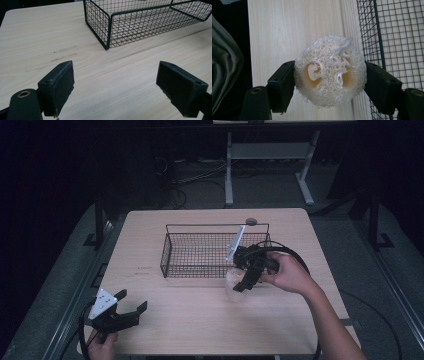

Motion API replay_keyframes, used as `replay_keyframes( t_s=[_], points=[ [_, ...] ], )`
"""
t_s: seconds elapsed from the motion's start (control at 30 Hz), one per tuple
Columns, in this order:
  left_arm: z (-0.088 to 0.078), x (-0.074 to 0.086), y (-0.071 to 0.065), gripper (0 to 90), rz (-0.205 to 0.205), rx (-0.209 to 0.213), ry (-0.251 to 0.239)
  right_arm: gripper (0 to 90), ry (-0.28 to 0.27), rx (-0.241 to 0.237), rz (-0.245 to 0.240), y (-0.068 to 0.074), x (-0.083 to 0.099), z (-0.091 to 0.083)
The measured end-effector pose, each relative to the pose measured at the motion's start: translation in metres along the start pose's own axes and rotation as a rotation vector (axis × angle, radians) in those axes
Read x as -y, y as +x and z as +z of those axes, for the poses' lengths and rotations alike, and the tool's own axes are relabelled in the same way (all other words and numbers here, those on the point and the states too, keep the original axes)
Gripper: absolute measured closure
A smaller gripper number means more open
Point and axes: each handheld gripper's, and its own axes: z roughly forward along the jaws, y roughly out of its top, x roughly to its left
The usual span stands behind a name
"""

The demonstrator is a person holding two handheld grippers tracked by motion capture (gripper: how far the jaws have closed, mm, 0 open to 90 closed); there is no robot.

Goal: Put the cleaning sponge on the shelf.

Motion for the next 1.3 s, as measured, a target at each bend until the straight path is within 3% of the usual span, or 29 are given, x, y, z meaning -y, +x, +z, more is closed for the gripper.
replay_keyframes(
  t_s=[0.73,1.03,1.13,1.3],
  points=[
    [-0.002,-0.001,0.0,13.9,0.006,-0.011,-0.006,28.1,0.006,0.013,0.032,-0.033,-0.027,-0.018],
    [-0.005,-0.001,0.004,13.9,-0.019,-0.009,-0.022,28.1,0.031,0.027,0.038,-0.042,-0.038,-0.019],
    [-0.005,-0.001,0.004,13.9,-0.023,-0.007,-0.022,28.1,0.015,0.025,0.041,-0.046,-0.04,-0.019],
    [-0.003,-0.001,0.002,13.9,-0.009,-0.006,-0.014,28.1,0.022,0.032,0.06,-0.053,-0.041,-0.021]
  ],
)
